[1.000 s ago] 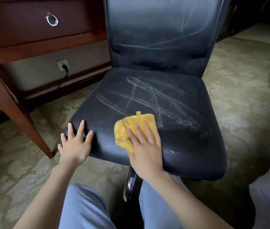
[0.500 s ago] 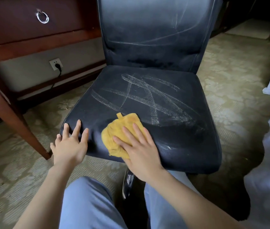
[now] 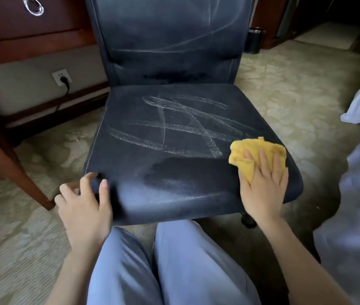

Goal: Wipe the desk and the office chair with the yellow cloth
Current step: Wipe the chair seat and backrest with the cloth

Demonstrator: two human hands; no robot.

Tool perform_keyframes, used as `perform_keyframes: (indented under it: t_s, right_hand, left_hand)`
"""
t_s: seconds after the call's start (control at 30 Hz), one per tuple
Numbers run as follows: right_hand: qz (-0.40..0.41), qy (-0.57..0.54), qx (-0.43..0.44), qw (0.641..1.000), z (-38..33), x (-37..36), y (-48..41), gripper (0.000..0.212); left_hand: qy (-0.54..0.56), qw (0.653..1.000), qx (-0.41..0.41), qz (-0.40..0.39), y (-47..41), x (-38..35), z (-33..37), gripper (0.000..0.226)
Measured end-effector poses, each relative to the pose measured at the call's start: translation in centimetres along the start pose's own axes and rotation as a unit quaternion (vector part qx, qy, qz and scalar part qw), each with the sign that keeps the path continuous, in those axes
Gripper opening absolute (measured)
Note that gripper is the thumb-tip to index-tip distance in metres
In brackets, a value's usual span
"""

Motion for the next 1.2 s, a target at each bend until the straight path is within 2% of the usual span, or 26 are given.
perform_keyframes:
  t_s: [0.17,0.27,0.43,0.5,0.6,0.7,0.8,0.9,1.03,1.13,1.2]
  right_hand:
    - [-0.109,0.031,-0.016,0.993,-2.0,-2.5,-4.5,0.052]
    - [-0.135,0.036,0.043,0.989,-5.7,-3.1,-4.9,0.051]
    - [-0.136,0.011,0.161,0.978,-12.1,-3.0,-1.8,0.059]
    - [-0.108,-0.015,0.19,0.976,-13.6,-2.4,0.1,0.06]
    - [-0.017,-0.082,0.242,0.967,-14.4,-0.6,2.4,0.052]
    - [0.076,-0.157,0.3,0.938,-13.1,0.6,4.0,0.038]
    - [0.116,-0.192,0.335,0.915,-10.6,0.9,5.3,0.034]
    - [0.127,-0.2,0.314,0.919,-7.0,1.0,5.2,0.033]
    - [0.106,-0.174,0.24,0.949,-4.3,1.2,2.4,0.037]
    - [0.026,-0.116,0.144,0.982,-5.1,0.4,-1.1,0.046]
    - [-0.03,-0.08,0.117,0.989,-6.8,-0.7,-3.1,0.044]
  left_hand:
    - [0.108,0.993,0.032,-0.036,0.2,-1.8,-0.8,0.051]
    - [0.172,0.984,0.029,-0.046,1.2,-2.5,-0.7,0.057]
    - [0.183,0.982,0.028,-0.042,1.7,-3.1,-0.9,0.064]
    - [0.18,0.982,0.028,-0.04,1.5,-3.2,-1.0,0.063]
    - [0.172,0.984,0.02,-0.043,1.0,-3.3,-1.3,0.061]
    - [0.166,0.985,0.012,-0.04,0.7,-3.4,-1.5,0.06]
    - [0.159,0.987,0.011,-0.036,0.6,-3.3,-1.5,0.058]
    - [0.16,0.987,0.01,-0.033,0.7,-3.3,-1.4,0.053]
    - [0.152,0.988,0.014,-0.038,0.7,-3.5,-1.5,0.046]
    - [0.151,0.987,0.021,-0.042,0.7,-3.4,-1.6,0.045]
    - [0.154,0.987,0.019,-0.051,0.7,-3.4,-1.6,0.05]
Point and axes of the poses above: each hand's wrist, its own y-axis away from the middle knuckle, its own x-axis out of the back of the hand, z = x × y, the point moved 7 cm from there along -y, towards the middle knuckle, and after that the axes turned 7 degrees about z, right-handed, at the moved point
